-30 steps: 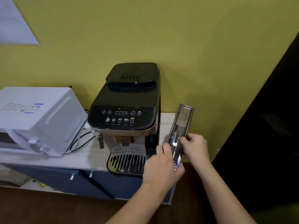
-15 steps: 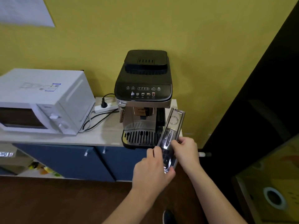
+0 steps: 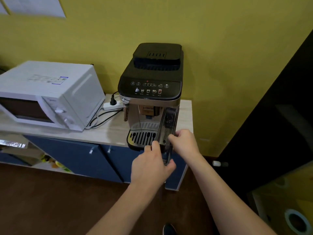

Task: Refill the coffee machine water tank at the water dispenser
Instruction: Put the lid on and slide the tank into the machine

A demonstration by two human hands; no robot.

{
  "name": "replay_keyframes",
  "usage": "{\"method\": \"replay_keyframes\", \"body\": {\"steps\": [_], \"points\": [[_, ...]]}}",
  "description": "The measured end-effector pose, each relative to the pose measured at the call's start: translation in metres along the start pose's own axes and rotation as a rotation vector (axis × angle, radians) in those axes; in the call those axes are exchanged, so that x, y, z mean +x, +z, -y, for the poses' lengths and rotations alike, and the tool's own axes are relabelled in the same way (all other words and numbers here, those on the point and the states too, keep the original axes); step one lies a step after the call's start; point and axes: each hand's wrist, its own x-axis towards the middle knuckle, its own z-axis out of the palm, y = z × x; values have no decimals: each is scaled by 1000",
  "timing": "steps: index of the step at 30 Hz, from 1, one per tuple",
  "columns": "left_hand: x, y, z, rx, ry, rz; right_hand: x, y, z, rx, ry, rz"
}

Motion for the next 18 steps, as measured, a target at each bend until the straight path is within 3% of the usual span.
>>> {"method": "replay_keyframes", "body": {"steps": [11,18], "points": [[41,9,-28,-16,-64,-39,43,-30,6,-37,-22,127],[41,11,-29,0,-63,-62,44,-24,-2,-112,-92,104]]}}
